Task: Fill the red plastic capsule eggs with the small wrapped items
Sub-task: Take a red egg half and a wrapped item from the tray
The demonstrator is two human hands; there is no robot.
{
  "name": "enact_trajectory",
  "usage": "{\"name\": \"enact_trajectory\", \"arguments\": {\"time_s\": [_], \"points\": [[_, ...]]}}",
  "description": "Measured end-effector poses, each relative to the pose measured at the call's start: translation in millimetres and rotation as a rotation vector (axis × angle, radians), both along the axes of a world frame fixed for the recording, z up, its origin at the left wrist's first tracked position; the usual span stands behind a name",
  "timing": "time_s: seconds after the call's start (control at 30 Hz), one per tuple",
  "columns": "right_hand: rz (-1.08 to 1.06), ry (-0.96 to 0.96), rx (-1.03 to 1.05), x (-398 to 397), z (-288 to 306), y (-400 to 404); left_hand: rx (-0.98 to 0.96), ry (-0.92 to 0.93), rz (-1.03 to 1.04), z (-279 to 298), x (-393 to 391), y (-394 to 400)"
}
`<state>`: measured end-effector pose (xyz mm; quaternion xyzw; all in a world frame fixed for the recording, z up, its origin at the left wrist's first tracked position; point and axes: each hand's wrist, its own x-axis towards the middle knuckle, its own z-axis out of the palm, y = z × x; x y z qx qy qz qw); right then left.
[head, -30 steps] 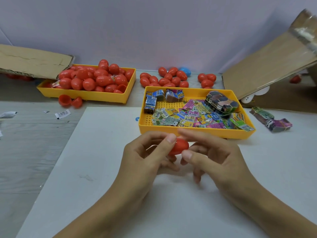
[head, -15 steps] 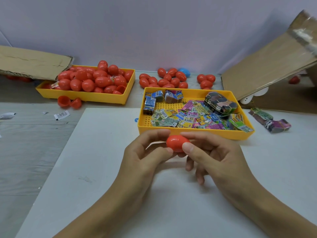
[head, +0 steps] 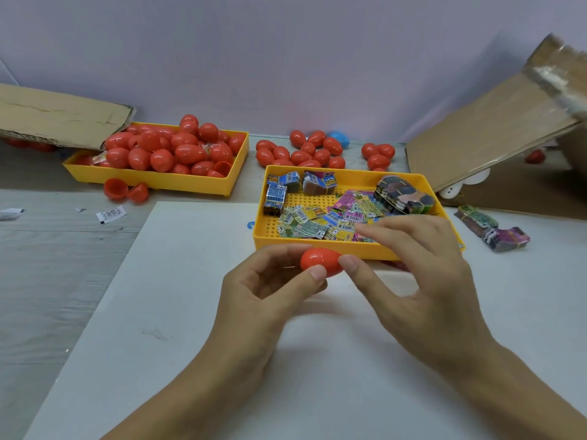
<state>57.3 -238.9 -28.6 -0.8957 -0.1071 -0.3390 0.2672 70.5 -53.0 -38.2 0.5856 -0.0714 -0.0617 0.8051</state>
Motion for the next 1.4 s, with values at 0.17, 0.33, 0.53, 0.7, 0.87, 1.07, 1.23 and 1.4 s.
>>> {"name": "enact_trajectory", "arguments": {"time_s": [0.17,0.33,0.53,0.7,0.87,1.07,1.23,1.4], "points": [[-0.213,0.212,-0.100,12,1,-9,-0.042,0.010,0.067,0,-1,0],[-0.197,0.326,-0.207,18,0,6,-0.038,-0.001,0.061,2,-1,-2],[-0.144,0.500,-0.270,21,-1,2,-0.085,0.020,0.118,3,0,-1],[-0.124,0.362,-0.019,25,1,3,-0.097,0.033,0.138,1,1,-2],[-0.041,0.362,0.227,24,11,1,-0.125,0.063,0.133,1,2,-2],[0.177,0.360,0.848,3,26,-2,-0.121,0.033,0.170,0,1,-2],[0.354,0.635,1.015,-10,21,3,-0.022,-0.092,0.053,3,-1,-5],[0.335,0.760,1.065,-13,21,9,0.096,-0.156,-0.049,3,-6,-5]]}}
